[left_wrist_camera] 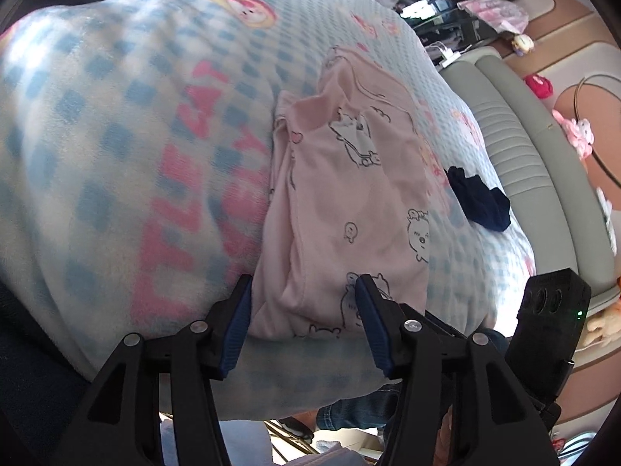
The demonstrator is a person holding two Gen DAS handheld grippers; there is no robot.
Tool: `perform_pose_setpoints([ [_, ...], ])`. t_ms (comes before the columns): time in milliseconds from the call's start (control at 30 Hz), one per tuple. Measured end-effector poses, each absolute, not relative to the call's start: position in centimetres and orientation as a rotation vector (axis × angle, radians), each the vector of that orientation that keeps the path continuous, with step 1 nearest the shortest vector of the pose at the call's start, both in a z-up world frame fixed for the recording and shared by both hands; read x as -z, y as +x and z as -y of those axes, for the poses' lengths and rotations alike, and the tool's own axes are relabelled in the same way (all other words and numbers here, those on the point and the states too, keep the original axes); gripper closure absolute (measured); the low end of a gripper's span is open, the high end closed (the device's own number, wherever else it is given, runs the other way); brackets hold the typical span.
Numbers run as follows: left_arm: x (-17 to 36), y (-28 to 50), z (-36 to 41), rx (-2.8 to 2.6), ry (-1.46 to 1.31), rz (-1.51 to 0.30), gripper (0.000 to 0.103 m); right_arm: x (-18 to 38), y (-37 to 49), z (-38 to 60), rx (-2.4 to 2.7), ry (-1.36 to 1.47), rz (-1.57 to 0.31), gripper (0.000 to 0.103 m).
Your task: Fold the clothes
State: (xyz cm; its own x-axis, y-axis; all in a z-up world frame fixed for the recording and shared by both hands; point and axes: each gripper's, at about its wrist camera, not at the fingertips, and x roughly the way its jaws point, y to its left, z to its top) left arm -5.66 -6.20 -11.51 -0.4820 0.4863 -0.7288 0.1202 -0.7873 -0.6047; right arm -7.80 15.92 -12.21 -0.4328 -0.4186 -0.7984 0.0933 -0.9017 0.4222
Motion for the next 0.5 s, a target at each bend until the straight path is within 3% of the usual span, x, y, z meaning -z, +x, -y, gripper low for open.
perform_pose_setpoints([
  [33,11.5,-5.7,6.1,-2.363,-1.459,0.887,0.049,12.3,-7.9,-15.7,2.371,1.454,0.455,0.041],
  [100,11.3,-5.7,6.0,-2.381,-1.46,0.85,0.053,12.2,-7.7,-14.8,2.354,1.44,0.406,0.05],
  [167,10.9,-5.5,5.7,-2.381,-1.443,0.823,0.074,12.0,-7.5,-14.3,2.363,1.413,0.348,0.065],
  [233,10.5,-5.3,4.8,-2.363,-1.415,0.802,0.079,11.5,-7.1,-14.5,2.404,1.38,0.305,0.076],
  [500,9.7,-5.3,-0.7,-2.218,-1.374,0.682,0.08,7.5,-6.5,-19.3,2.62,1.277,0.292,0.083],
])
